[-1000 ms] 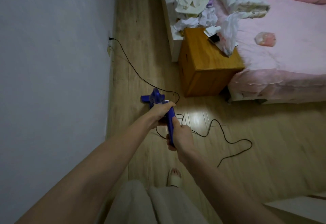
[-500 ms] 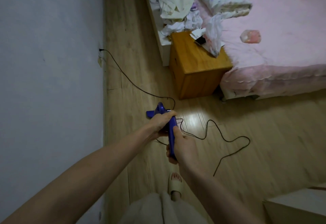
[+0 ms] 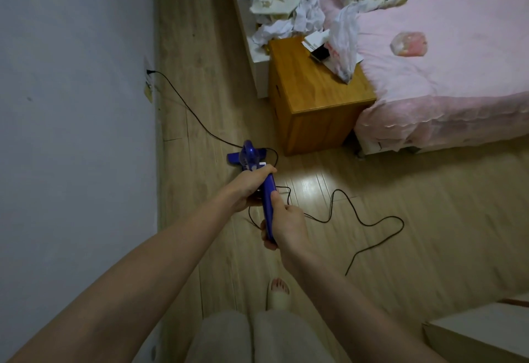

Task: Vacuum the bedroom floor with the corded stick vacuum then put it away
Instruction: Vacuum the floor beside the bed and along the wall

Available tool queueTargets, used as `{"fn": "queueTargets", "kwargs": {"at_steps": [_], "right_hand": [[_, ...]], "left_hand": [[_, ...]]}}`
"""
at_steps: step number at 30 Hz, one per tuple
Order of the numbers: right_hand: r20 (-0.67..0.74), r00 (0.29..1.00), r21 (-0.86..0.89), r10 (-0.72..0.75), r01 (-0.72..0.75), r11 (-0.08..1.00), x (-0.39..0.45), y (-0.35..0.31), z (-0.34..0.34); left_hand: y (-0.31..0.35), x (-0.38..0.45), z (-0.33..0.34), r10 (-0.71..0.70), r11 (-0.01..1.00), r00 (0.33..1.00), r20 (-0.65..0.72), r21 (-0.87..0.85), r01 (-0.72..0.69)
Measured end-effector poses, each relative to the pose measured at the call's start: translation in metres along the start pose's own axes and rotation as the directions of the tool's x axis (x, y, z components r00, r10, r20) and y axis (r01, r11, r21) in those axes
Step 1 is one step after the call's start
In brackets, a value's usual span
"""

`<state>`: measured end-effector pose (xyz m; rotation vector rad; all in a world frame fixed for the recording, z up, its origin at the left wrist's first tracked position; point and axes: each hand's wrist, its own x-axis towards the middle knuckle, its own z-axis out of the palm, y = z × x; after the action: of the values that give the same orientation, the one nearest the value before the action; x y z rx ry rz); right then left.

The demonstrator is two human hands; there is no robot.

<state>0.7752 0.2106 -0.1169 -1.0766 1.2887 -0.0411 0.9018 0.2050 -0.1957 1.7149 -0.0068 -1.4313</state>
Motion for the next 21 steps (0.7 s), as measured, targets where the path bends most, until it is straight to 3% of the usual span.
{"fn": "queueTargets", "kwargs": {"at_steps": [4,11,21], "right_hand": [[0.011,1.0,-0.019,-0.012,0.012,1.0,-0.007,-0.004,-0.003],[0.047,0.999,-0.004,-0.001,0.001,1.0,-0.029,-0.011,0.002],[0.055,0.998,0.006,0.013,-0.014,1.0,0.004,-0.019,0.008]], "left_hand": [[0.003,-0.005,0.002,-0.028,0.999,1.0,0.002,0.02,0.028],[0.001,-0.029,-0.012,-0.051,0.994,0.996,0.072,-0.091,0.058],[0.019,-0.015,-0.01,-0.009,0.996,1.0,0.006,-0.086,0.01]]}}
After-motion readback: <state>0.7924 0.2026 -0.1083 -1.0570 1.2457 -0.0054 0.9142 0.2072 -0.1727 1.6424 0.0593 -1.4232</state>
